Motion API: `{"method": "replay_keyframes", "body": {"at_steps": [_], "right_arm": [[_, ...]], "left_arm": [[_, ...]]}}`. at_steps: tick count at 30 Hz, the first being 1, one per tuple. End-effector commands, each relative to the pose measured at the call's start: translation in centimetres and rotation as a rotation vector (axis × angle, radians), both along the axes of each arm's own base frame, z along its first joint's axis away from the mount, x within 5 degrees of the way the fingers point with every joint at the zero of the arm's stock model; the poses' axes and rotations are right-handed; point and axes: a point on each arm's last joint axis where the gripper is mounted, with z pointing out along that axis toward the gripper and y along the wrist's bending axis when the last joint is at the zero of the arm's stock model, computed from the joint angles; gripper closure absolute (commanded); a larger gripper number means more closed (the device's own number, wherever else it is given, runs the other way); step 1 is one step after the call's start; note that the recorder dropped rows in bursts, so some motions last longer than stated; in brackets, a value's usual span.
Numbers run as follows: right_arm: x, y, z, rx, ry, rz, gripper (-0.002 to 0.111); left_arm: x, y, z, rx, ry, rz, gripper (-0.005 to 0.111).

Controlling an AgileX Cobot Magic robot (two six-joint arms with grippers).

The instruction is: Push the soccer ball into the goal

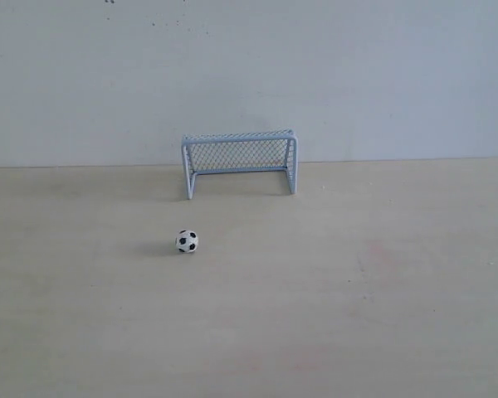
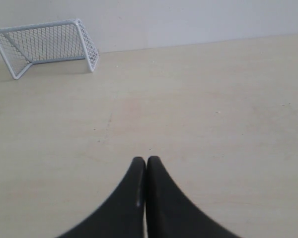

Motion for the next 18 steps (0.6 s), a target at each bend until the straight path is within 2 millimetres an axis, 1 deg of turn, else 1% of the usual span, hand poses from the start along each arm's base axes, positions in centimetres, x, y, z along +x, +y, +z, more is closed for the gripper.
{"method": "replay_keyframes", "body": {"at_steps": [1,2,4,6,10,13,18], "right_arm": [[0.0,0.0,0.2,-0.002,-0.017,-0.002,0.109],[0.0,0.0,0.2,-0.002,-0.017,-0.002,0.109],[0.0,0.0,0.2,-0.002,-0.017,-0.002,0.109],[0.0,0.0,0.2,-0.002,-0.017,-0.002,0.109],[0.0,0.0,0.2,-0.002,-0.017,-0.002,0.109],[0.0,0.0,0.2,-0.002,-0.017,-0.002,0.109],[0.0,0.0,0.2,-0.002,-0.017,-0.002,0.109]], "left_arm": [[0.4,0.3,-1.1,0.059,0.102,0.046,0.102],[0.6,0.8,-1.5,-0.023,0.174,0.092,0.102],[0.8,1.5,-1.7,-0.155,0.228,0.145,0.102],[0.8,1.7,-1.8,-0.178,0.238,0.158,0.102],[0.8,1.7,-1.8,-0.172,0.239,0.160,0.102],[0.8,1.7,-1.8,-0.133,0.230,0.169,0.102],[1.0,1.6,-2.4,0.002,0.212,0.194,0.102]]}}
